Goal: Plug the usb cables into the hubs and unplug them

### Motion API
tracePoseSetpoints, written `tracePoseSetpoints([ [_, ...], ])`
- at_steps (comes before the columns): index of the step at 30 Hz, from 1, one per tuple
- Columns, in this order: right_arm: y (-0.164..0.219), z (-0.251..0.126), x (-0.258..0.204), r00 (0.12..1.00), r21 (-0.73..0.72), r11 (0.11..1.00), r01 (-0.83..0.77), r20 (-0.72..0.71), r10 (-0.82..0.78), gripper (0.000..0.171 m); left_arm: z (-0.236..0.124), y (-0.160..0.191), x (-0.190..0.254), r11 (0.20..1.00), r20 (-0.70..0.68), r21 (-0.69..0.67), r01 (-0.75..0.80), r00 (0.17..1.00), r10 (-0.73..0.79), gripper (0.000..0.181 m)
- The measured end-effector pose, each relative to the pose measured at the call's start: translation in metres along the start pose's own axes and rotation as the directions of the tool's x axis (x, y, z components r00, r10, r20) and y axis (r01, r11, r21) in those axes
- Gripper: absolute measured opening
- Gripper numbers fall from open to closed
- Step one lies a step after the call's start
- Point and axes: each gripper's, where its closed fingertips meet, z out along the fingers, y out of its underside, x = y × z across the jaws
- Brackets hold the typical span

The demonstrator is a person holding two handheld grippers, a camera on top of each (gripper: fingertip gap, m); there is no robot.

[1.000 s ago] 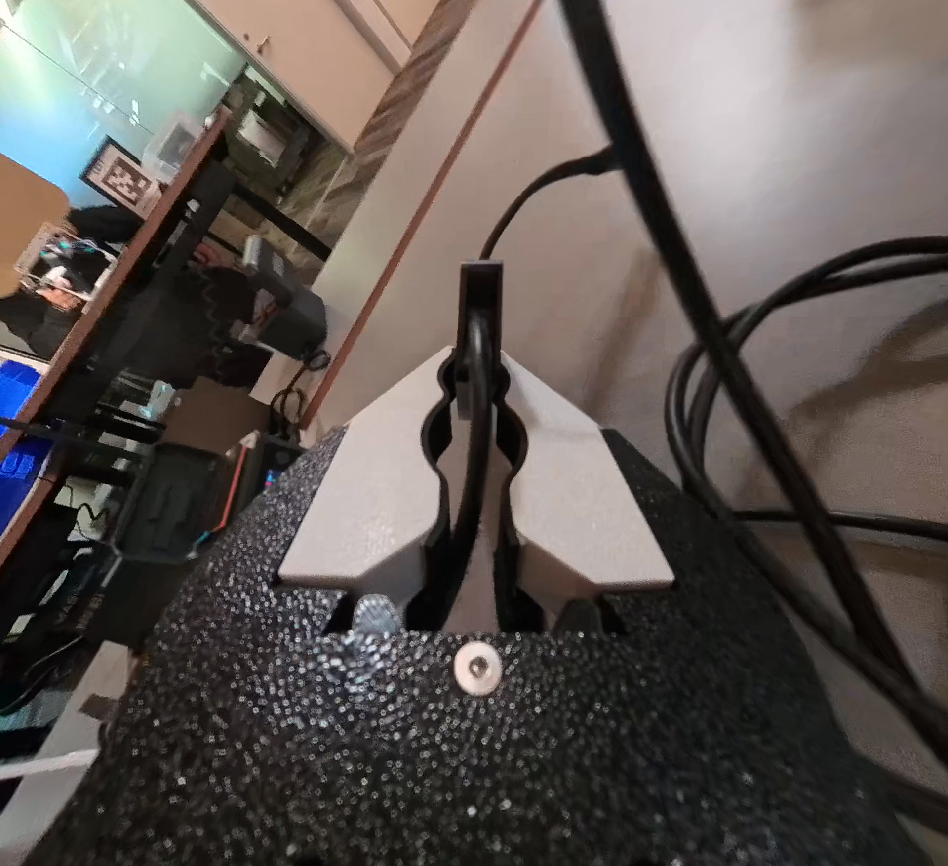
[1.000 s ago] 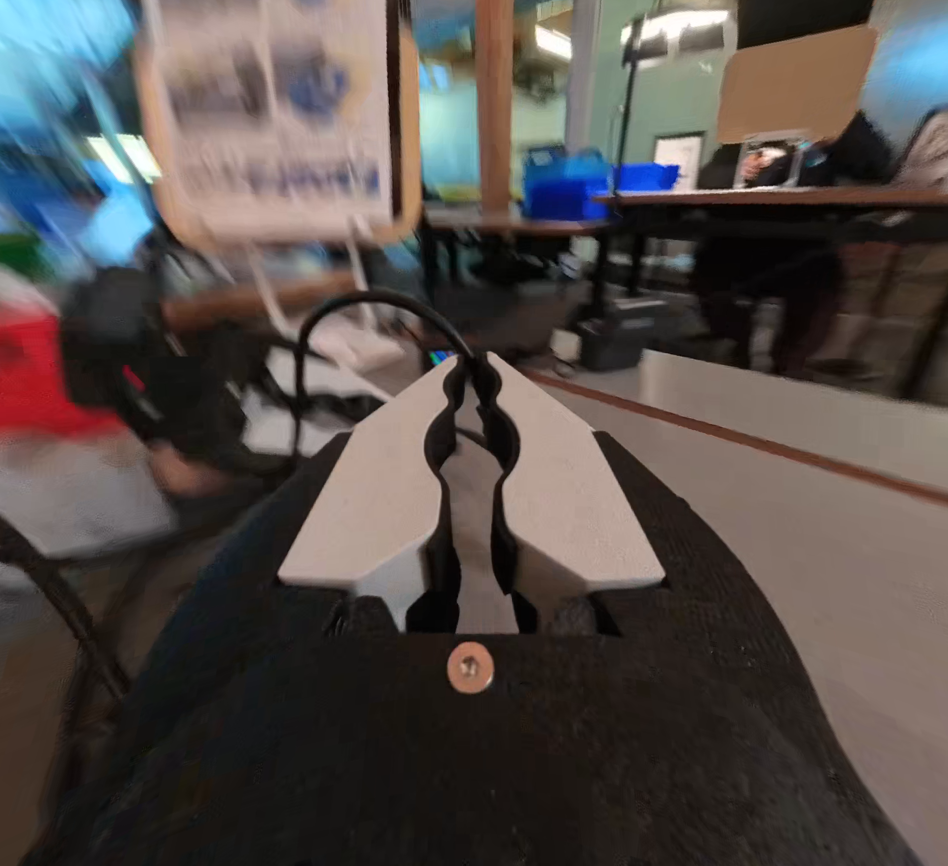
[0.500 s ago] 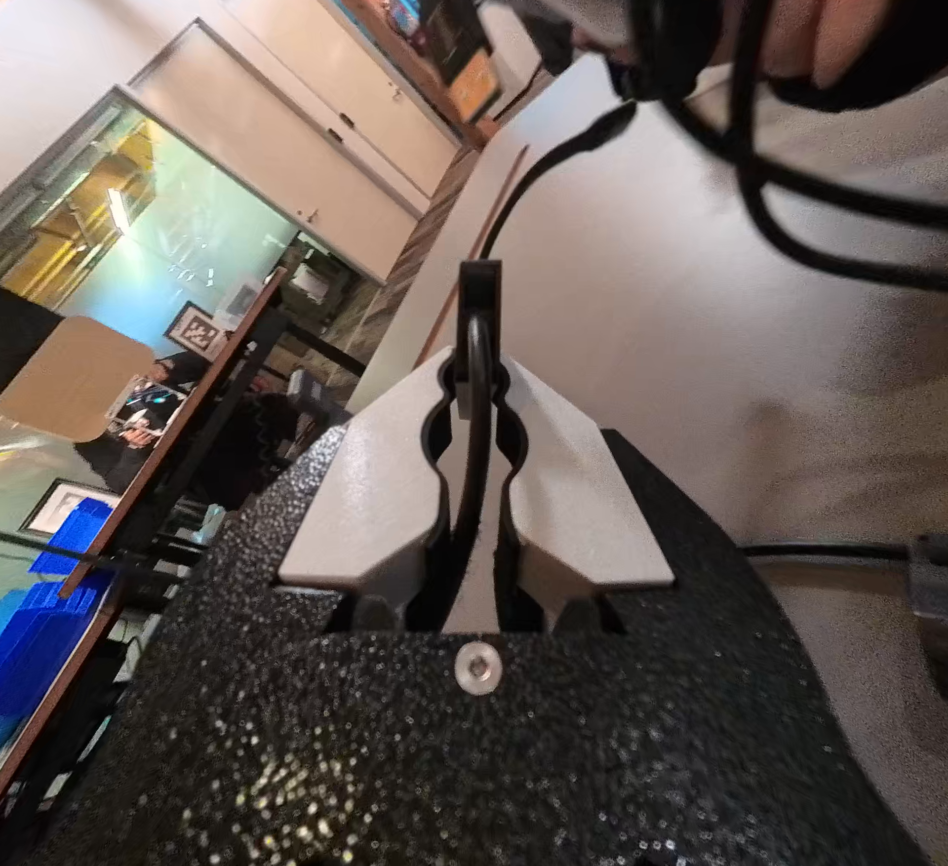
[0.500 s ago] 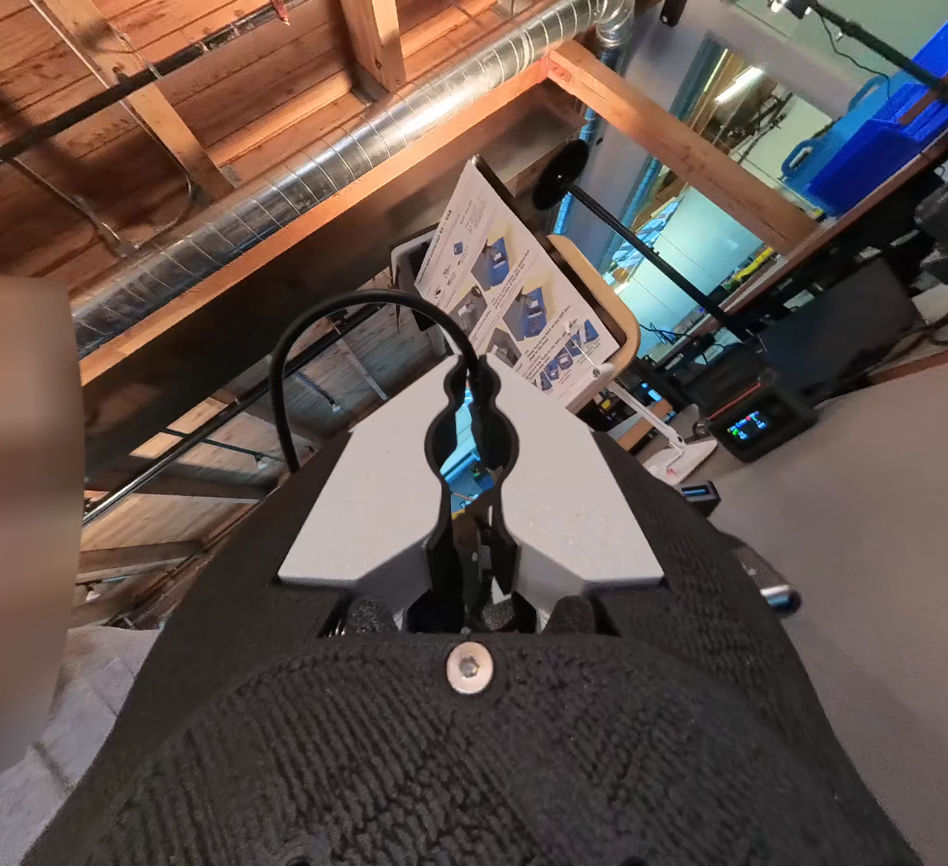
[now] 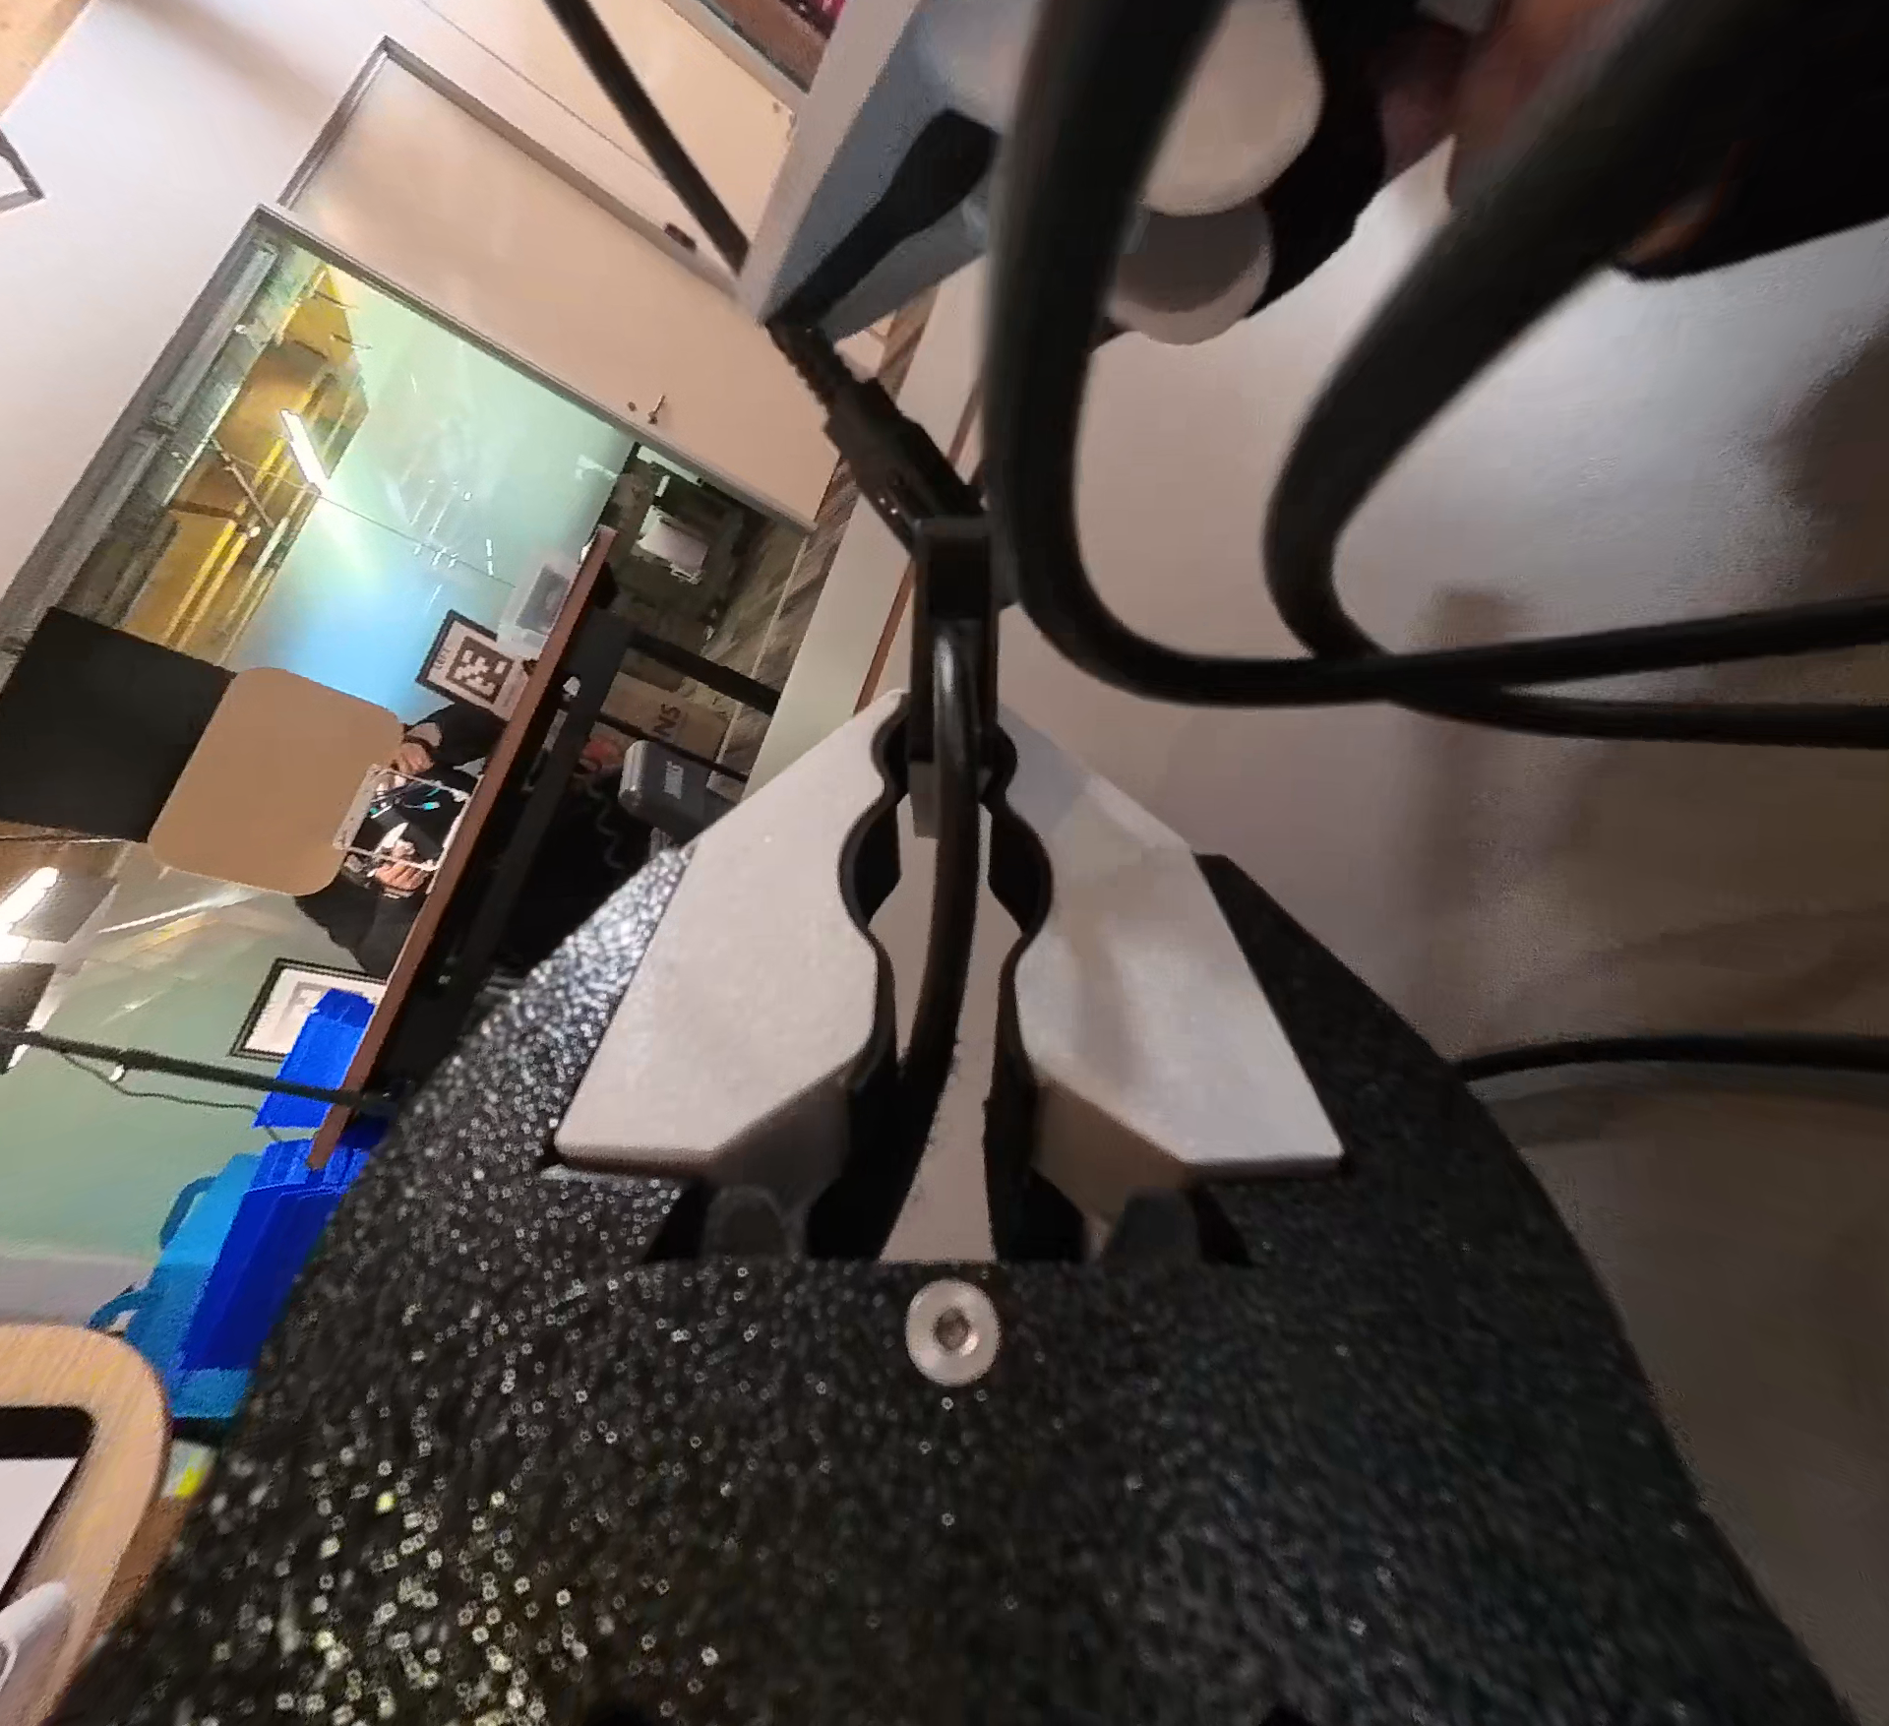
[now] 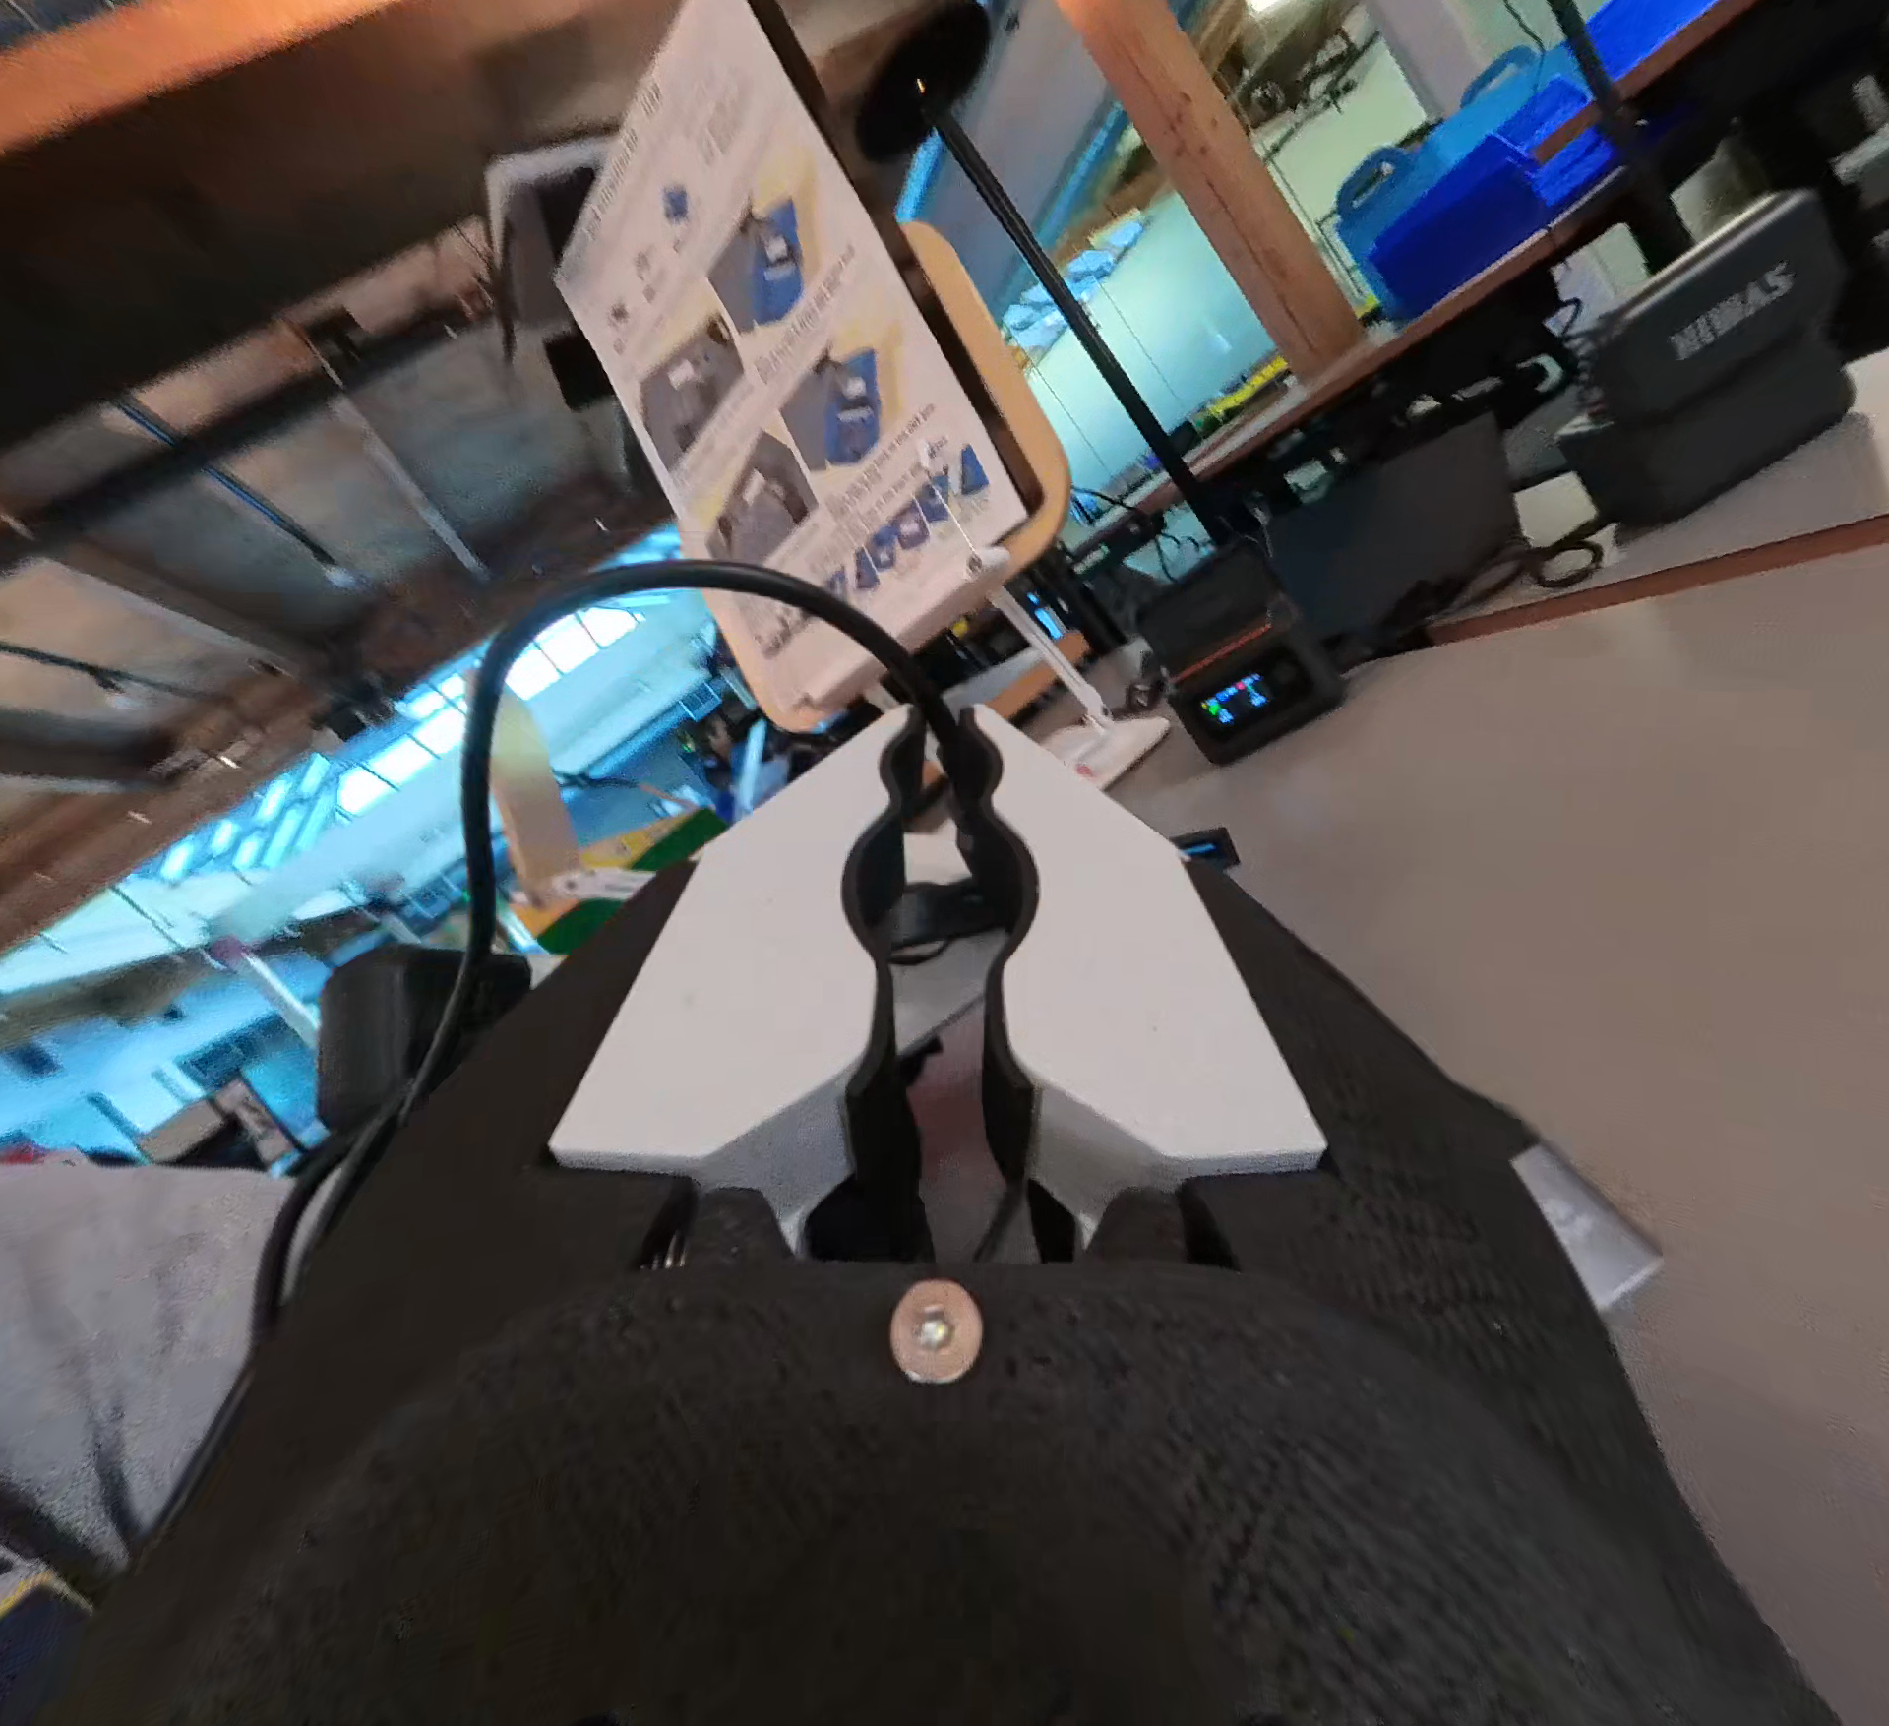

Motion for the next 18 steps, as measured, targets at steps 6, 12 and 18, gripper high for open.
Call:
tracePoseSetpoints([
  [6,0.011,0.001,0.006,0.995,-0.131,0.990,0.055,-0.079,-0.066,0.011,0.002,0.005,0.001,0.998,0.007,-0.038,-0.058,0.998,0.058,0.009],
  [12,0.016,-0.001,0.017,0.984,-0.187,0.981,0.045,-0.161,-0.076,0.016,0.002,0.009,-0.001,0.995,0.022,-0.067,-0.073,0.997,0.074,0.009],
  [18,0.021,-0.006,0.028,0.972,-0.227,0.974,-0.018,-0.231,-0.036,0.020,0.003,0.016,-0.006,0.985,0.054,-0.119,-0.125,0.990,0.133,0.009],
])
